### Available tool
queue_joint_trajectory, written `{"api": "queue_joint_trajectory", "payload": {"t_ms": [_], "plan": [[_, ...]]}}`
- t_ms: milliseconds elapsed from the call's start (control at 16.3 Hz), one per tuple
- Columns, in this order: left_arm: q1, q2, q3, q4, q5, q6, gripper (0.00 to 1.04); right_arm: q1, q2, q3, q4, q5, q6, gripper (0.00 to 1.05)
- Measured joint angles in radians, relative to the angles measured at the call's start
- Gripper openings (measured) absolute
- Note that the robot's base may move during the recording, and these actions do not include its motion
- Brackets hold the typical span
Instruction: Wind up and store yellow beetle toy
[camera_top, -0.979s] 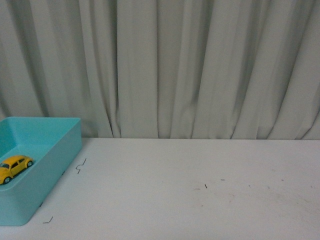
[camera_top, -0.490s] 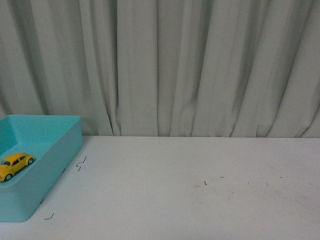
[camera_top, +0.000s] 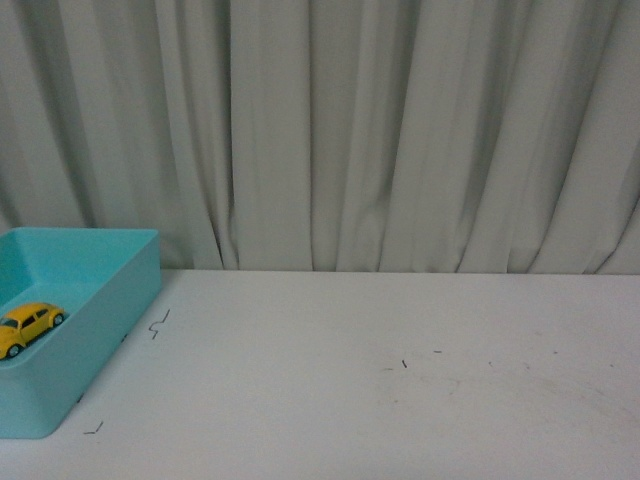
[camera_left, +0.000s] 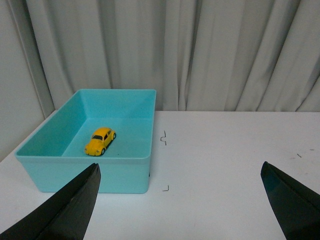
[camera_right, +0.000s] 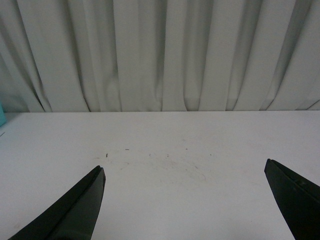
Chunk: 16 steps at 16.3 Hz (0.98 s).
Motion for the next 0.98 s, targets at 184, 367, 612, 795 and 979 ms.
{"api": "queue_joint_trajectory", "payload": {"t_ms": [184, 367, 612, 795, 979], "plan": [[0.000, 0.000, 0.000, 0.000, 0.000, 0.000, 0.98, 0.000, 0.000, 0.000, 0.000, 0.000, 0.000, 0.98], [0.000, 0.000, 0.000, 0.000, 0.000, 0.000, 0.98, 0.000, 0.000, 0.000, 0.000, 0.000, 0.000, 0.98], [0.000, 0.000, 0.000, 0.000, 0.000, 0.000, 0.98, 0.000, 0.000, 0.000, 0.000, 0.000, 0.000, 0.98], [0.000, 0.000, 0.000, 0.000, 0.000, 0.000, 0.98, 0.000, 0.000, 0.000, 0.000, 0.000, 0.000, 0.98], [0.000, 0.000, 0.000, 0.000, 0.000, 0.000, 0.98, 0.000, 0.000, 0.000, 0.000, 0.000, 0.000, 0.98]]}}
